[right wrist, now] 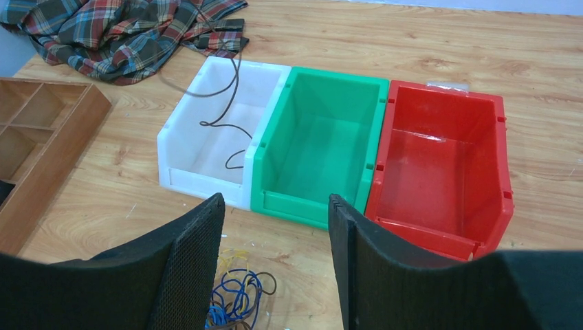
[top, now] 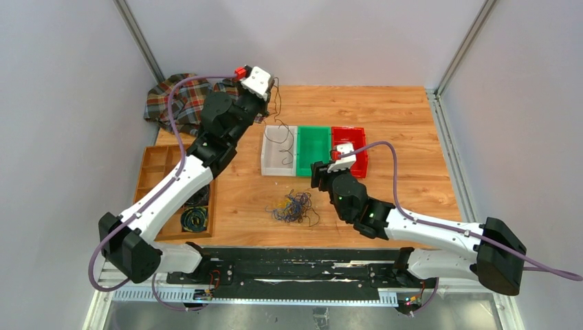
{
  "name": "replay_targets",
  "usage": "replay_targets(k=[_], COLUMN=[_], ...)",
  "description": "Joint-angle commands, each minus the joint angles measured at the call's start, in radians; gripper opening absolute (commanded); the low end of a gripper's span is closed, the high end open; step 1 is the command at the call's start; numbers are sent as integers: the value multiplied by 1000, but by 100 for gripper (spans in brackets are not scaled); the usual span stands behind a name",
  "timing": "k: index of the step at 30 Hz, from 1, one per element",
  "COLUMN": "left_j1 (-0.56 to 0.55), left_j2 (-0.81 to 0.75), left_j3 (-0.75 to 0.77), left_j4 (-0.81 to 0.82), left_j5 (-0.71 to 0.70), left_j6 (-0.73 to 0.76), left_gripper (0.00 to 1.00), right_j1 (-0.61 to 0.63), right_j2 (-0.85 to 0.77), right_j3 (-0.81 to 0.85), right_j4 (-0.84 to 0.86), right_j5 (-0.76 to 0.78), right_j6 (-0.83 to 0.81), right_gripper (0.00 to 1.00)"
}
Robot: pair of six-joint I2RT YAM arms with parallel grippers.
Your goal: Untangle the cables
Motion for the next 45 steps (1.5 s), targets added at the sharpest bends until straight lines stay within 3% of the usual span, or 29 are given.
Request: replay_targets(k=[1,19,30,35,40,45], left_j1=[4,-43,-4,25,26,26], left_j2=[56,149,194,214,250,282], left_j3=[23,-6,-40,-55,-74,-99], left_j4=[48,42,-3,-2,-3,-8], left_j5=[14,38,-138,-131,-75,-29], left_j6=[-27,-127,-99,-103,-69,73], left_gripper=[1,1,1,1,1,1], right_j1=[-16,-40,-50,-58,-66,-71], right_j2=[-37,-115,-129,-116,-96,-88], right_j3=[-32,-109,-120,-120,-113,-105], right_j4=[-10,-15,-19,-20,-19,-29], right_j5=[24,44,40,36,27,23], right_j6=[14,49,54,54,63,48], right_gripper=[57,56,56,56,56,56])
